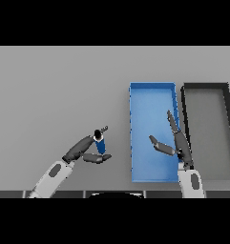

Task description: Pick up the blue pipe and place it into the blue bin.

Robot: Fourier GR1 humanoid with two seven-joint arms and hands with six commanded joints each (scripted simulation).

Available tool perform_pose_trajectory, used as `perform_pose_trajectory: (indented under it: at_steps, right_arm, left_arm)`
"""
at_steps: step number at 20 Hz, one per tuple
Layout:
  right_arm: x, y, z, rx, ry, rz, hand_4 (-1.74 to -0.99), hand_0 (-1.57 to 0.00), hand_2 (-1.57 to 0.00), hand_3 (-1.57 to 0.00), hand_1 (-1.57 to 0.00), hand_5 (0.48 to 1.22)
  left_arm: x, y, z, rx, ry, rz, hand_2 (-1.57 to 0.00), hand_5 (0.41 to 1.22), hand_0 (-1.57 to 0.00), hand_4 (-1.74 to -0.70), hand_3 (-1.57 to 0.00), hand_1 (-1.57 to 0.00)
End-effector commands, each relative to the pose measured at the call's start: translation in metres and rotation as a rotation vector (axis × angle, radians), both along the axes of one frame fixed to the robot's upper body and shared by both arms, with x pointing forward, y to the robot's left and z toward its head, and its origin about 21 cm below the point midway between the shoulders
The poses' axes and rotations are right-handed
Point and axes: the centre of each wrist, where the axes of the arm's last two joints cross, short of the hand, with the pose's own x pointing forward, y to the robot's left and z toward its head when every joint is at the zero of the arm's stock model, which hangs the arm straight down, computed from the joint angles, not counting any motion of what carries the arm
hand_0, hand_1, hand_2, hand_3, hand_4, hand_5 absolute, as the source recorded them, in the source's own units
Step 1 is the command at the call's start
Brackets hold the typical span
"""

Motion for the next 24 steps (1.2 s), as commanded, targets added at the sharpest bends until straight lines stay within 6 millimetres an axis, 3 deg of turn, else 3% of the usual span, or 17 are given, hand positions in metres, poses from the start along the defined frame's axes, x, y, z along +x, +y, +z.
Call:
perform_pose_trajectory:
  at_steps: [1, 4, 6, 7, 8, 10, 12, 13, 17, 24]
  right_arm:
    - [0.000, 0.002, -0.002, -0.006, 0.009, -0.003, -1.195, 0.00, 0.00, 0.00, 0.00, 0.548]
    - [0.001, 0.002, -0.001, -0.019, 0.004, 0.002, -1.186, 0.00, 0.00, 0.00, 0.00, 0.554]
    - [-0.002, 0.004, -0.005, -0.007, 0.010, 0.008, -1.196, 0.00, 0.00, 0.00, 0.00, 0.560]
    - [0.000, 0.001, -0.003, -0.017, 0.017, -0.001, -1.192, 0.00, 0.00, 0.00, 0.00, 0.560]
    - [0.001, 0.003, 0.001, -0.015, 0.004, 0.002, -1.191, 0.00, 0.00, 0.00, 0.00, 0.561]
    - [-0.001, 0.001, -0.004, -0.019, 0.013, 0.004, -1.184, 0.00, 0.00, 0.00, 0.00, 0.562]
    - [0.002, 0.002, 0.001, -0.025, 0.003, -0.002, -1.179, 0.00, 0.00, 0.00, 0.00, 0.561]
    - [0.003, 0.001, 0.001, -0.028, 0.008, -0.006, -1.178, 0.00, 0.00, 0.00, 0.00, 0.561]
    - [0.000, 0.007, -0.003, -0.020, 0.022, 0.004, -1.174, 0.00, 0.00, 0.00, 0.00, 0.558]
    - [0.004, 0.001, -0.001, -0.051, 0.022, -0.010, -1.144, 0.00, 0.00, 0.00, 0.00, 0.551]
  left_arm:
    - [0.000, -0.006, -0.001, -0.021, -0.004, -0.013, -0.02, 0.517, 0.00, -1.10, 0.00, 0.00]
    - [0.011, -0.017, 0.000, -0.108, 0.040, -0.014, -0.17, 0.601, 0.00, -1.18, -0.11, -0.04]
    - [0.008, -0.023, -0.001, -0.168, 0.063, -0.022, -0.42, 0.675, -0.04, -1.27, -0.35, -0.25]
    - [0.007, -0.025, 0.000, -0.199, 0.068, -0.021, -0.58, 0.784, -0.18, -1.30, -0.59, -0.41]
    - [0.007, -0.027, -0.001, -0.214, 0.076, -0.010, -0.78, 0.872, -0.42, -1.38, -0.78, -0.64]
    - [0.004, -0.035, -0.002, -0.224, 0.059, -0.018, -1.06, 0.997, -0.83, -1.50, -1.02, -0.98]
    - [0.000, -0.039, -0.002, -0.227, 0.060, -0.032, -1.25, 1.078, -1.10, -1.59, -1.20, -1.19]
    - [0.000, -0.042, -0.001, -0.223, 0.054, -0.044, -1.31, 1.106, -1.19, -1.62, -1.26, -1.27]
    - [-0.007, -0.043, 0.000, -0.210, 0.006, -0.049, -1.46, 1.174, -1.42, -1.52, -1.44, -1.45]
    - [0.002, -0.056, 0.031, -0.353, -0.128, -0.084, -1.55, 1.211, -1.54, -1.48, -1.54, -1.54]
